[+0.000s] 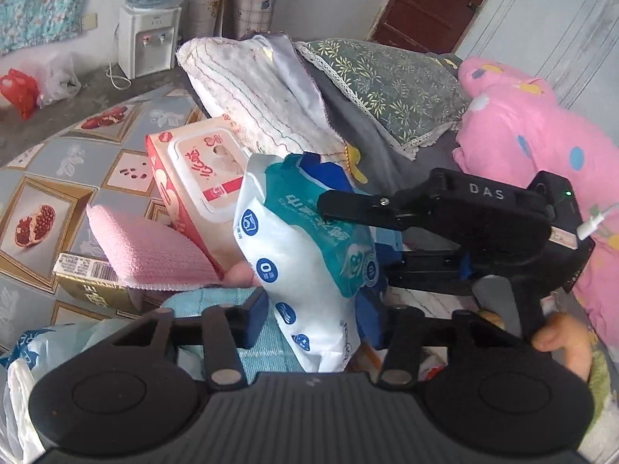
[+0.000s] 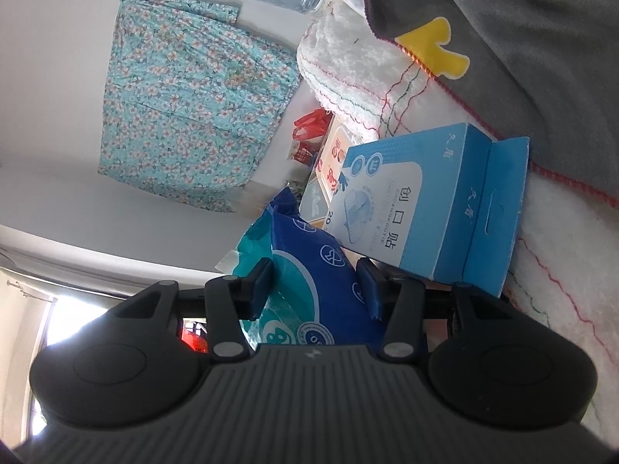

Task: Organize soft objects
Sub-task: 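Lift the wet-wipes pack with the right tool and carry it toward the box, then lower the wet-wipes pack into the cardboard box and open the right tool, then move the right tool back to the bed and grasp the blue bandage box, then lift the blue bandage box with the right tool and carry it to the cardboard box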

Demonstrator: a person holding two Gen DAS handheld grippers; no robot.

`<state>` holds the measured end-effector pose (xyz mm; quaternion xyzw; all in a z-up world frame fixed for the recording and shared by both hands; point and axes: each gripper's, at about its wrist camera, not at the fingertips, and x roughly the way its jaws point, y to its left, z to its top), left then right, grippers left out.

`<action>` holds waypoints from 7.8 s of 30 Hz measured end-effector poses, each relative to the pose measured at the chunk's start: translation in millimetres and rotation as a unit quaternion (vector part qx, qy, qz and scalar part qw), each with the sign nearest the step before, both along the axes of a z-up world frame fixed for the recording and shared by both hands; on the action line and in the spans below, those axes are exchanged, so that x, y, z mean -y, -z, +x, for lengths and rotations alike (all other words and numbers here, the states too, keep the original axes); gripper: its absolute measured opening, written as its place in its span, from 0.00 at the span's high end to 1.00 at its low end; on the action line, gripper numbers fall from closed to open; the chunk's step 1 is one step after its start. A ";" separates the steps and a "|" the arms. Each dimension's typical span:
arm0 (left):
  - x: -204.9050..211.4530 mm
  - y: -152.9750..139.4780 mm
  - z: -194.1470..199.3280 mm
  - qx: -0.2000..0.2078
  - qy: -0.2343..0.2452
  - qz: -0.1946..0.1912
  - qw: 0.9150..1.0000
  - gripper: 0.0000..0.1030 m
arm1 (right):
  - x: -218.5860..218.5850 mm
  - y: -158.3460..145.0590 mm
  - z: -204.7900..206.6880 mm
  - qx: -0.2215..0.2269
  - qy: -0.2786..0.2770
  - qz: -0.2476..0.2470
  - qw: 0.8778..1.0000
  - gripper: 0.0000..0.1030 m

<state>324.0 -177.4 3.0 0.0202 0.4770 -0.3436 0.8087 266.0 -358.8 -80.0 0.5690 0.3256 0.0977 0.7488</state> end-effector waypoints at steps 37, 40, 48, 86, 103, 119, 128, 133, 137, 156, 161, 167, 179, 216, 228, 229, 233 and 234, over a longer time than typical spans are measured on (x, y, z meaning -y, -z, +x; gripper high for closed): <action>-334.3 -107.1 -114.1 0.072 -0.307 0.011 0.949 0.58 | -363.8 -104.9 61.6 0.012 -0.255 0.032 0.966 0.54; -372.2 -94.5 -103.8 0.044 -0.341 0.013 0.939 0.58 | -409.2 -86.5 73.9 -0.027 -0.270 0.027 0.962 0.54; -429.3 -61.9 -77.3 0.030 -0.401 0.053 0.914 0.54 | -480.3 -52.2 90.6 -0.104 -0.246 -0.002 0.964 0.52; -501.3 -56.8 -121.9 0.050 -0.485 0.038 0.872 0.42 | -536.6 -67.9 102.9 -0.113 -0.291 -0.247 0.917 0.17; -503.3 -55.1 -127.1 0.047 -0.485 0.048 0.872 0.42 | -550.7 -50.5 106.7 -0.060 -0.349 -0.247 0.902 0.22; -509.3 -41.2 -120.9 0.032 -0.495 0.053 0.867 0.42 | -549.9 -37.6 118.7 -0.039 -0.398 -0.302 0.866 0.59; -508.1 -40.1 -120.4 0.033 -0.493 0.051 0.868 0.42 | -562.8 -62.1 104.4 -0.002 -0.489 -0.340 0.803 0.66; -511.5 -36.5 -119.5 0.028 -0.498 0.052 0.865 0.42 | -581.8 -73.9 110.6 0.035 -0.500 -0.350 0.792 0.67; -511.4 -36.4 -120.1 0.028 -0.497 0.055 0.865 0.42 | -589.7 -71.6 119.8 0.032 -0.488 -0.331 0.807 0.67; -462.0 -72.6 -143.5 0.079 -0.448 0.036 0.890 0.36 | -489.2 -147.0 86.8 0.113 -0.390 -0.199 0.892 0.46; -413.6 -92.7 -156.2 0.100 -0.396 0.016 0.913 0.34 | -390.8 -206.7 51.5 0.160 -0.355 -0.218 0.895 0.35; -332.5 -110.8 -158.4 0.121 -0.300 0.007 0.946 0.30 | -249.6 -248.0 4.1 0.164 -0.274 -0.281 0.905 0.23; -146.1 -95.8 -116.2 0.106 -0.113 0.003 0.988 0.22 | -54.9 -186.2 -45.4 0.055 -0.109 -0.339 0.933 0.22; 22.0 11.2 20.4 -0.077 -0.063 -0.048 0.994 0.55 | 28.8 -50.3 57.9 -0.064 -0.147 -0.242 0.957 0.56; 25.2 21.7 33.7 -0.092 -0.081 -0.054 0.991 0.56 | 31.8 -33.6 57.2 -0.057 -0.142 -0.179 0.972 0.56; 25.5 21.5 33.4 -0.090 -0.080 -0.054 0.991 0.57 | 31.4 -34.5 56.3 -0.054 -0.141 -0.181 0.972 0.56; 26.0 14.7 26.9 -0.072 -0.072 -0.051 0.993 0.59 | 34.9 -35.5 52.3 -0.047 -0.134 -0.165 0.976 0.58; 25.1 12.0 25.0 -0.068 -0.070 -0.052 0.994 0.59 | 36.3 -36.8 51.4 -0.044 -0.133 -0.161 0.977 0.58</action>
